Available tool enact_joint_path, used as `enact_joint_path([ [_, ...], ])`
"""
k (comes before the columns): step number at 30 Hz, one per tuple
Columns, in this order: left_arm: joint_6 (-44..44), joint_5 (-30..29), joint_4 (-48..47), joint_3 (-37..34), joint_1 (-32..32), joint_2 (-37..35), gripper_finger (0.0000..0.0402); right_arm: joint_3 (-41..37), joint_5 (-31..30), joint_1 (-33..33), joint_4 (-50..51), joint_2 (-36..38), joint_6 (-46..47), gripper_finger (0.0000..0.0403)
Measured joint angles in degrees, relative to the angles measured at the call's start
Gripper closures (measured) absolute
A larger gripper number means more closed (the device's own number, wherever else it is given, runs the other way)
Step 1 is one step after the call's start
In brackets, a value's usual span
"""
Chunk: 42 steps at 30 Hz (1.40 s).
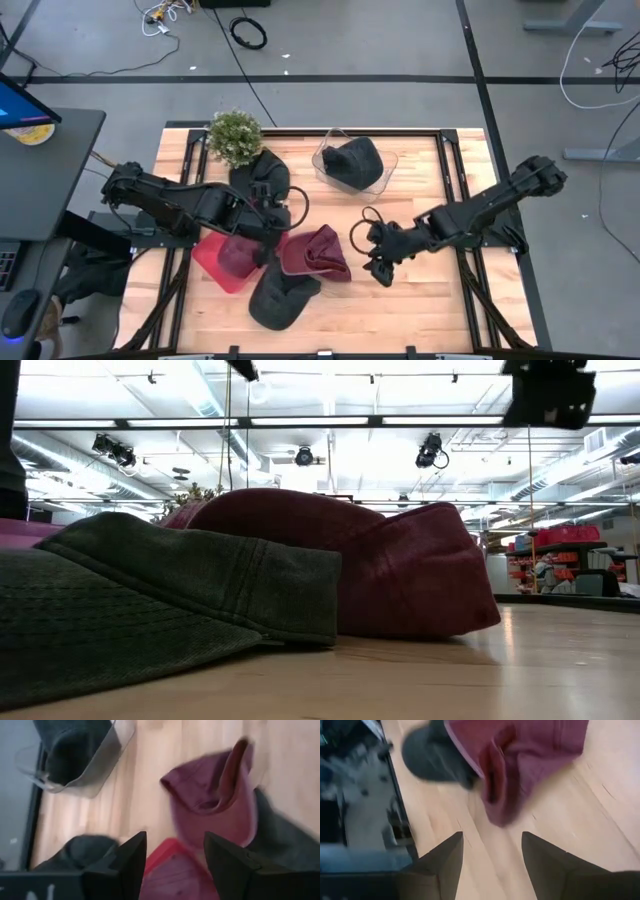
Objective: Pick & Place hat
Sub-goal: Put the red cap into the red bin
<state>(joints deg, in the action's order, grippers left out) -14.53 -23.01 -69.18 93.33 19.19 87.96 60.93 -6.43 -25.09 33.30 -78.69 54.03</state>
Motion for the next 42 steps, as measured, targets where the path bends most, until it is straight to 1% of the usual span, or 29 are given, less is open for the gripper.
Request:
enact_joint_path([
  [1, 0.23, -0.4, -1.36, -0.01, 0.17, -0.21, 0.0207, 0.0, -2.16, -0.88, -1.83, -0.6, 0.9, 0.02],
  [3, 0.25, -0.96, -2.18, -0.01, 0.32, -0.87, 0.0212, 0.0, -4.47, -2.35, -4.72, -2.66, 2.13, 0.02],
  [6, 0.25, -0.59, -4.06, -0.01, 0.6, -2.33, 0.0218, 0.0, -4.44, -3.55, -8.66, -7.11, 3.66, 0.02],
  [10, -0.67, -0.97, -4.33, -0.01, 1.46, -4.11, 0.022, -0.04, -4.97, -3.93, -8.47, -11.58, 6.67, 0.02],
  [14, -2.68, -2.01, -4.48, -0.01, 2.67, -5.79, 0.022, -0.02, -9.09, -3.83, -11.09, -14.43, 2.96, 0.0199],
  [16, -3.1, -2.41, -4.4, 0.01, 2.72, -6.24, 0.022, -0.02, -9.23, -3.84, -12.73, -15.55, -0.09, 0.0194],
  [20, -4.94, -2.74, -4.38, 0.01, 3.14, -6.73, 0.022, -0.02, -9.01, -3.41, -14.81, -16.98, -4.59, 0.0167],
  [27, -6.2, -2.69, -3.97, 0.01, 3.21, -6.68, 0.022, -0.02, -9.1, -1.92, -16.07, -19.51, -5.72, 0.0092],
  [29, -6.78, -2.73, -3.78, 0.01, 3.2, -6.64, 0.022, -0.02, -9.1, -1.85, -16.22, -20.63, -6.48, 0.0082],
  [32, -7.1, -2.77, -3.67, 0.01, 3.14, -6.64, 0.022, -0.02, -9.02, -1.81, -16.97, -22.69, -6.57, 0.0084],
  [35, -7.33, -2.79, -3.57, 0.01, 3.14, -6.64, 0.022, -0.02, -8.99, -1.51, -18.51, -24.27, -6.76, 0.0114],
  [37, -7.32, -2.86, -3.39, 0.01, 3.14, -6.64, 0.022, -0.02, -8.99, -0.97, -19.76, -24.91, -7.2, 0.0156],
  [39, -7.32, -2.88, -3.42, 0.01, 3.12, -6.64, 0.022, -0.02, -8.79, -0.41, -19.39, -24.99, -7.82, 0.0219],
  [42, -7.32, -2.89, -3.42, 0.01, 3.12, -6.64, 0.022, 0.0, -5.4, 1.0, -18.22, -24.06, -8.0, 0.0345],
])
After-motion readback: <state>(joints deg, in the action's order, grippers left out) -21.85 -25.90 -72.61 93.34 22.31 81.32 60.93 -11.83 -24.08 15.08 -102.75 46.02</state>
